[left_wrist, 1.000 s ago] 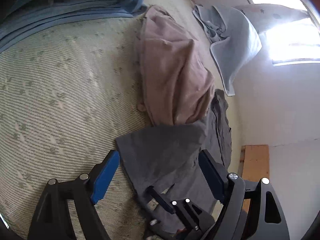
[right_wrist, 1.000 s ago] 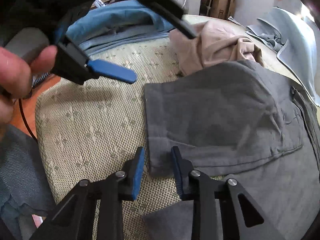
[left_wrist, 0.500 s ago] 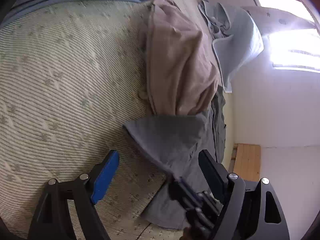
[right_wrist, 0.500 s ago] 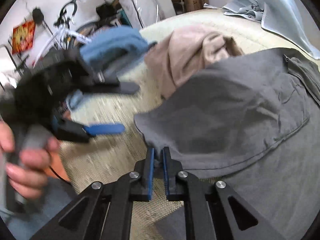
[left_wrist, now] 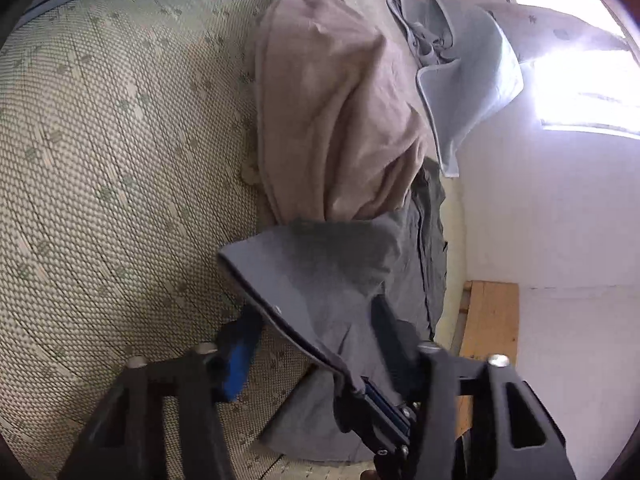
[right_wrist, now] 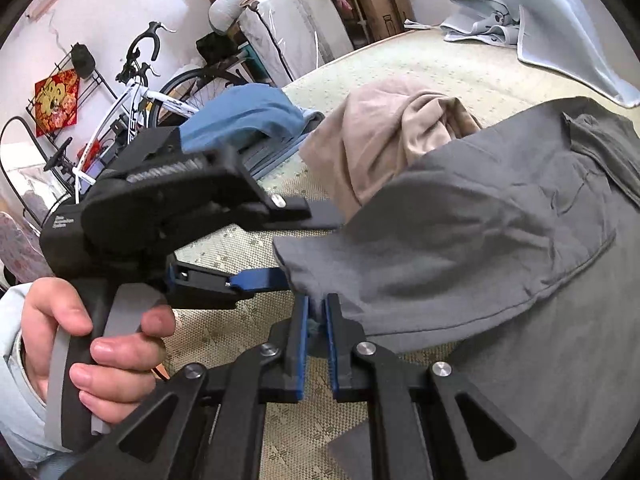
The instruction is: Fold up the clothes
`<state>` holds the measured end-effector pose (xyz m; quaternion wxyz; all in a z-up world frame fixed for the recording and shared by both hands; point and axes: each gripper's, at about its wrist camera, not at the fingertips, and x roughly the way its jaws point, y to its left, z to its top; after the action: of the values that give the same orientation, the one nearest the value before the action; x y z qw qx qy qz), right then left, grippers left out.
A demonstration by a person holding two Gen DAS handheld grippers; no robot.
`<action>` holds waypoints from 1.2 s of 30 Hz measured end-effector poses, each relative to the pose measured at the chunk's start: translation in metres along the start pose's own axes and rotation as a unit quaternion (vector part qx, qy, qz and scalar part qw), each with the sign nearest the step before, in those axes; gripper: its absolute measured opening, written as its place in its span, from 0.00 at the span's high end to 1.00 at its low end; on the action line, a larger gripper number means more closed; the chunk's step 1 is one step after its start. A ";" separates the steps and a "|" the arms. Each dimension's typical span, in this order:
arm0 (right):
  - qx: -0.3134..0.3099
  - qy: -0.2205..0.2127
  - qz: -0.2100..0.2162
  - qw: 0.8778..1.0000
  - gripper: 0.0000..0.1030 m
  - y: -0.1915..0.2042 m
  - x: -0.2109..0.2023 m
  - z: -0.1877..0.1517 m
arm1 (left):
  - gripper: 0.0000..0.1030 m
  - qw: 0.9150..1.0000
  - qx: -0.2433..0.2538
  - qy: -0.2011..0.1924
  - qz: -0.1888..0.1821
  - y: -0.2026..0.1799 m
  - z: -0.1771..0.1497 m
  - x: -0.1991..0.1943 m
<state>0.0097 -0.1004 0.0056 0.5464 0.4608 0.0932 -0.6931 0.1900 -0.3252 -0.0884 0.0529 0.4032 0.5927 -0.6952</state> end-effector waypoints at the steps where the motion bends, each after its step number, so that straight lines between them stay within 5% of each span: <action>1: 0.001 -0.002 0.000 1.000 0.93 0.000 -0.001 0.000 | 0.56 1.000 0.001 -0.001 0.003 -0.001 -0.001 -0.001; 3: 0.000 -0.004 0.001 1.000 0.93 0.001 -0.005 0.000 | 0.80 1.000 0.007 -0.011 0.003 -0.003 -0.001 -0.006; 8: -0.005 -0.014 0.004 1.000 0.90 0.000 -0.016 -0.002 | 0.98 0.999 0.035 -0.036 -0.010 -0.018 -0.005 -0.025; 11: 0.007 -0.044 0.019 0.999 0.84 -0.014 -0.038 0.005 | 0.98 0.997 0.049 -0.051 -0.015 -0.036 -0.004 -0.037; 13: 0.029 -0.078 0.019 0.996 0.58 -0.032 -0.060 0.012 | 0.98 0.996 0.061 -0.067 -0.010 -0.052 0.000 -0.045; 14: 0.046 -0.098 0.015 0.994 0.54 -0.045 -0.073 0.014 | 0.98 0.995 0.073 -0.073 -0.007 -0.062 0.009 -0.048; 19: 0.138 -0.157 -0.056 0.976 0.51 -0.132 -0.121 0.030 | 0.99 0.985 0.146 -0.096 0.008 -0.114 0.049 -0.058; 23: 0.229 -0.177 -0.116 0.950 0.48 -0.206 -0.139 0.040 | 0.99 0.975 0.192 -0.106 0.019 -0.164 0.074 -0.051; 36: 0.267 -0.144 -0.202 0.931 0.47 -0.316 -0.086 0.082 | 0.99 0.962 0.224 -0.148 0.058 -0.231 0.152 -0.057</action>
<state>-0.3025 0.0275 -0.0030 0.2596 0.4567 -0.0838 -0.8467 0.0252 -0.4124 0.1231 0.0885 0.3313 0.3832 -0.8576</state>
